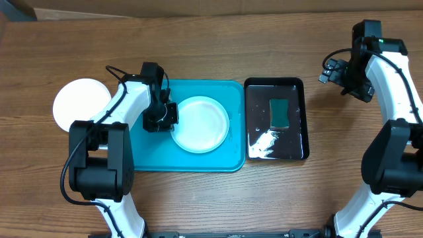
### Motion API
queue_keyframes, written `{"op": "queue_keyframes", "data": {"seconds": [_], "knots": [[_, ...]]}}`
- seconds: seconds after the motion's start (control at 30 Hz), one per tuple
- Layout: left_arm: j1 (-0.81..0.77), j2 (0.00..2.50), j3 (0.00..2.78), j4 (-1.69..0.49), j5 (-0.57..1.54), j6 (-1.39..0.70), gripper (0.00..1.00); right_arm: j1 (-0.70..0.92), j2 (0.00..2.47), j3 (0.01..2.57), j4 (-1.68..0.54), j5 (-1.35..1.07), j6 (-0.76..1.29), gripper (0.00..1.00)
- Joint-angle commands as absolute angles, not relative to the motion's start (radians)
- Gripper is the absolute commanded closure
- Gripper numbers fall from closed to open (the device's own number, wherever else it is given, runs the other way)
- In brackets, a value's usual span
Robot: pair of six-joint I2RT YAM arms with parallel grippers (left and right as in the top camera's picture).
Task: Clean dirty plates on tray and stack at the side
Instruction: 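Place the sponge back in the black tray and raise right arm away, then lift the white plate off the teal tray with the left gripper and swing left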
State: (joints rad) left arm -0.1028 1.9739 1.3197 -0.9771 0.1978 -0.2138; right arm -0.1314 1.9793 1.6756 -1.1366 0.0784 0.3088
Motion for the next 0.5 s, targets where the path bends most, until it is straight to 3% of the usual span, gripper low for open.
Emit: {"op": "queue_keyframes", "data": {"seconds": [0.0, 0.47], "knots": [[-0.084, 1.947, 1.409, -1.028, 0.174, -0.205, 0.96, -0.136, 1.954, 1.688, -1.131, 0.081, 0.314, 0.0], [-0.099, 1.946, 1.819, -1.268, 0.14, -0.192, 0.96, -0.136, 1.954, 1.688, -1.131, 0.081, 0.314, 0.0]]}}
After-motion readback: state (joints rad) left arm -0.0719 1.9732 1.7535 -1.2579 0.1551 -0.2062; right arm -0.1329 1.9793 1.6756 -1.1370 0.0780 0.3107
